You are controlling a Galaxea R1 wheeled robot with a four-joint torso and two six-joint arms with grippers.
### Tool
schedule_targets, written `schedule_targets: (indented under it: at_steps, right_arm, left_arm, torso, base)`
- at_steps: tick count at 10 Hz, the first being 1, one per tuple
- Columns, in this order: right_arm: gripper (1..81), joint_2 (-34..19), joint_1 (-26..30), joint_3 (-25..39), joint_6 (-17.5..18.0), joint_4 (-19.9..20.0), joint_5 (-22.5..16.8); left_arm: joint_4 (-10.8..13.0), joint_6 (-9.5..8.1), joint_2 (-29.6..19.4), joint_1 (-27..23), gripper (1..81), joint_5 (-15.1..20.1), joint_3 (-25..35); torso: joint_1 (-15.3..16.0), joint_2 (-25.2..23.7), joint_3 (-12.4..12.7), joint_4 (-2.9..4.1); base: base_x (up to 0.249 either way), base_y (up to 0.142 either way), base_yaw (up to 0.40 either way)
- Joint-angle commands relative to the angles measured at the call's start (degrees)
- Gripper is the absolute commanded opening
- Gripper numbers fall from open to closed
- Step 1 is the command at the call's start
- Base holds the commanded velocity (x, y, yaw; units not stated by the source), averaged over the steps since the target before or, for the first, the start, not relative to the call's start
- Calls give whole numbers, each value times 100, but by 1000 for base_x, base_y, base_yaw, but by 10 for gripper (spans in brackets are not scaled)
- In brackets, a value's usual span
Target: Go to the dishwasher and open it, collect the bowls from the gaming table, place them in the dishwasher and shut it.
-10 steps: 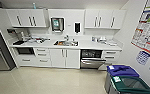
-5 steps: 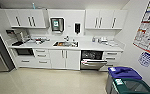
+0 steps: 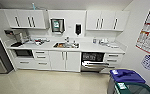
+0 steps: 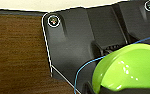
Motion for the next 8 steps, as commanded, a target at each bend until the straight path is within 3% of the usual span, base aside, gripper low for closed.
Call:
schedule_targets:
  at_steps: [1,8]
  right_arm:
    - [10,-179,211,37,-25,-57,-318]
    - [10,-188,237,37,-25,-48,-318]
  left_arm:
    - [21,37,-42,-230,10,275,-12]
    - [39,37,-34,-230,10,275,-12]
  torso:
    - [3,0,0,0]
    - [6,5,2,0]
  base:
    - [146,0,0]
    - [146,0,0]
